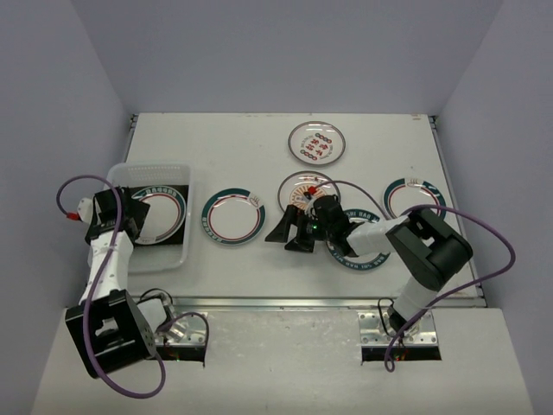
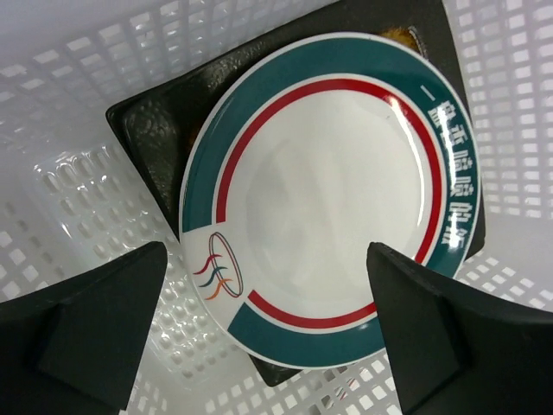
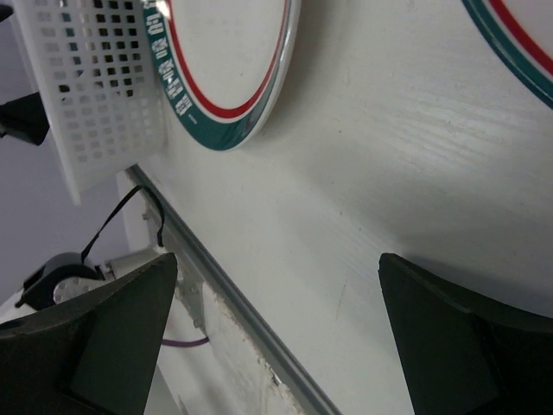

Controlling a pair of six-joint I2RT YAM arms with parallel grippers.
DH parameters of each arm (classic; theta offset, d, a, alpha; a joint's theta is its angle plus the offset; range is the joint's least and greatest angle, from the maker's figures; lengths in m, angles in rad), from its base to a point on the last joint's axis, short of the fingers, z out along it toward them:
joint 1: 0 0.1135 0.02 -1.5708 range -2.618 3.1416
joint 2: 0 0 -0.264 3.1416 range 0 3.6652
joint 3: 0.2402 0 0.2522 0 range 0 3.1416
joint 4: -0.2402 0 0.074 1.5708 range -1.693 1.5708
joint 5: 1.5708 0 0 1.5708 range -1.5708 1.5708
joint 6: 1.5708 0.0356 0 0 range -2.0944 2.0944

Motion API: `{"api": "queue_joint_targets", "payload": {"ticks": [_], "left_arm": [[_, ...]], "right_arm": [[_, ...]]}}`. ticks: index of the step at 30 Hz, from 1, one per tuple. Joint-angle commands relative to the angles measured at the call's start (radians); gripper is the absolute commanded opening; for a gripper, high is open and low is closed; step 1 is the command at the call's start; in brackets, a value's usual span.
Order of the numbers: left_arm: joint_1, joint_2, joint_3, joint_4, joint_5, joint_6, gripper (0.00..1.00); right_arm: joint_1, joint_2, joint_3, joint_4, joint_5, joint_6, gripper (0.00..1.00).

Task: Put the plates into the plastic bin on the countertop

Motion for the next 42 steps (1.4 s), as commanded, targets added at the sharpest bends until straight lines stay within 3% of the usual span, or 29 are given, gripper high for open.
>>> {"api": "queue_joint_targets", "payload": {"ticks": [1,8,12,18,23,24,29,33,35,36,38,39,40,42], "left_arm": [[0.005,-0.054,0.03,0.01,-0.022,-0.016,1.0],[0.005,-0.049,0.243,-0.15,-0.014,0.078,1.0],[0.004,-0.21,0.306,-0.173,0.008,0.195,1.0],[-0.09,-0.312,0.321,-0.161,0.108,0.272,1.0],[-0.122,-0.356,0.29,-0.113,0.353,0.316,1.0],[-0.136,-0.357,0.277,-0.105,0.387,0.322,1.0],[-0.275,-0.321,0.297,-0.132,0.477,0.432,1.0],[-0.353,-0.257,0.344,-0.143,0.6,0.482,1.0],[-0.384,-0.223,0.356,-0.137,0.658,0.499,1.0],[-0.395,-0.217,0.354,-0.131,0.671,0.502,1.0],[-0.409,-0.208,0.341,-0.108,0.717,0.501,1.0],[-0.411,-0.205,0.326,-0.09,0.753,0.497,1.0],[-0.412,-0.197,0.296,-0.064,0.819,0.489,1.0],[-0.412,-0.166,0.272,-0.029,0.897,0.478,1.0]], "right_arm": [[0.047,0.055,0.065,0.0,0.201,0.098,0.99],[0.118,0.147,0.203,-0.17,0.439,0.2,0.99],[0.125,0.248,0.271,-0.204,0.509,0.272,0.91],[0.125,0.361,0.345,-0.196,0.514,0.323,0.48],[0.123,0.41,0.394,-0.198,0.5,0.332,0.2],[0.123,0.41,0.393,-0.198,0.502,0.329,0.0],[0.138,0.116,0.203,-0.111,0.55,0.264,0.0],[0.134,-0.139,0.169,-0.211,0.566,0.092,0.0],[0.063,-0.238,0.152,-0.242,0.476,0.027,0.0],[0.026,-0.269,0.132,-0.206,0.351,0.029,0.0],[-0.069,-0.276,0.103,-0.07,0.088,0.048,0.0],[-0.091,-0.273,0.103,-0.059,0.057,0.06,0.0],[-0.104,-0.253,0.133,-0.002,-0.113,0.064,0.0],[-0.104,-0.248,0.158,0.013,-0.198,0.058,0.0]]}}
